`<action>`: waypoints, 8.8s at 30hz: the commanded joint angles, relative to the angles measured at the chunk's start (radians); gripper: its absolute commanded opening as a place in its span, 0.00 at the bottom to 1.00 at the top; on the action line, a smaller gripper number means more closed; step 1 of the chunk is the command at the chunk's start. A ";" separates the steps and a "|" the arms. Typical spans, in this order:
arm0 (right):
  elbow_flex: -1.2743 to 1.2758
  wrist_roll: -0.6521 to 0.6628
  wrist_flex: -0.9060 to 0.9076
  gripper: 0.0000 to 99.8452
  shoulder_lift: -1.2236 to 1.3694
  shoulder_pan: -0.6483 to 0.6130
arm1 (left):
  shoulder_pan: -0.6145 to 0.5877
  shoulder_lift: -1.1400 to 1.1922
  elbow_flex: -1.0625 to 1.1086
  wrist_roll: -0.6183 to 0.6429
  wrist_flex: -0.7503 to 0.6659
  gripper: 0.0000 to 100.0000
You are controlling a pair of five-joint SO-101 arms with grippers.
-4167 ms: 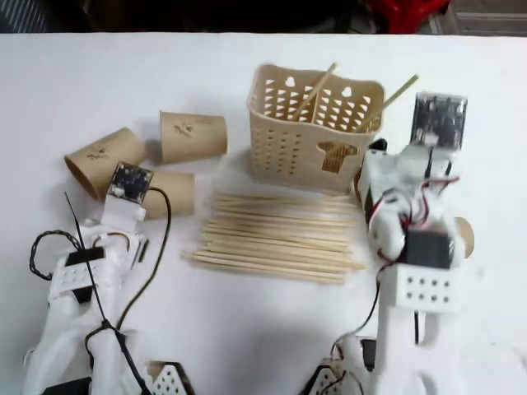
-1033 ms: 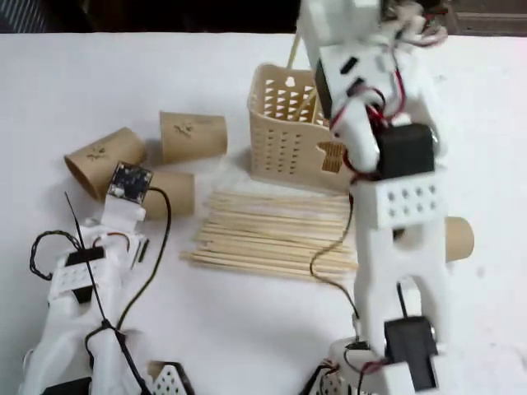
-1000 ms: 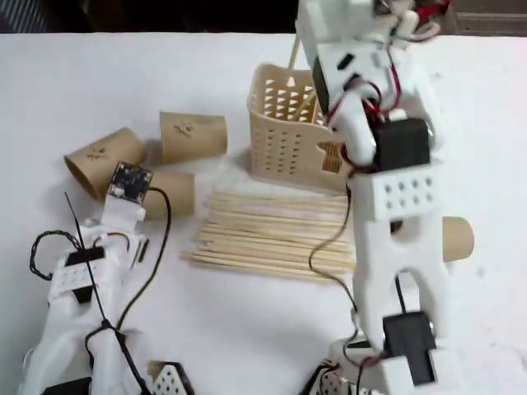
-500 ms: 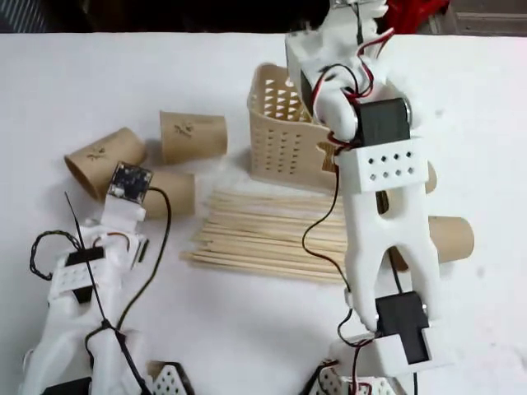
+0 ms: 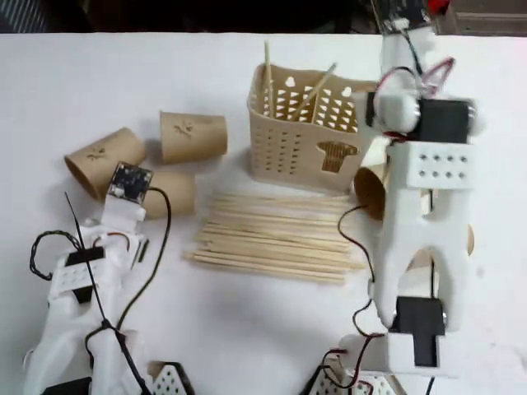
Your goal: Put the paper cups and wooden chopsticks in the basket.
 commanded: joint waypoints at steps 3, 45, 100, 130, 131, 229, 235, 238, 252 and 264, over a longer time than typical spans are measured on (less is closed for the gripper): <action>0.031 0.213 0.151 0.27 -0.104 0.093 | 0.013 -0.038 -0.005 -0.009 -0.023 0.20; 0.895 0.637 -0.503 0.22 -0.101 0.529 | 0.013 -0.038 -0.005 -0.009 -0.020 0.20; -0.112 -0.319 -0.166 0.02 0.128 0.007 | 0.012 -0.038 -0.005 -0.009 -0.021 0.20; -0.152 -0.206 0.033 0.02 0.053 0.030 | 0.012 -0.038 -0.005 -0.009 -0.025 0.20; -0.152 -0.206 0.028 0.02 0.064 0.024 | 0.012 -0.038 -0.005 -0.009 -0.025 0.20; 1.131 0.316 -0.223 0.29 -0.885 -0.019 | 0.012 -0.038 -0.005 -0.009 -0.023 0.20; 1.272 0.348 -0.381 0.34 -0.881 -0.016 | 0.012 -0.038 -0.005 -0.009 -0.023 0.20; 1.333 0.361 -0.446 0.34 -0.881 0.024 | 0.012 -0.038 -0.005 -0.009 -0.023 0.20; 1.531 0.316 -0.835 0.34 -0.881 0.145 | 0.012 -0.038 -0.005 -0.009 -0.021 0.20; 1.373 0.313 -0.909 0.34 -0.549 0.147 | 0.012 -0.038 -0.005 -0.009 -0.021 0.20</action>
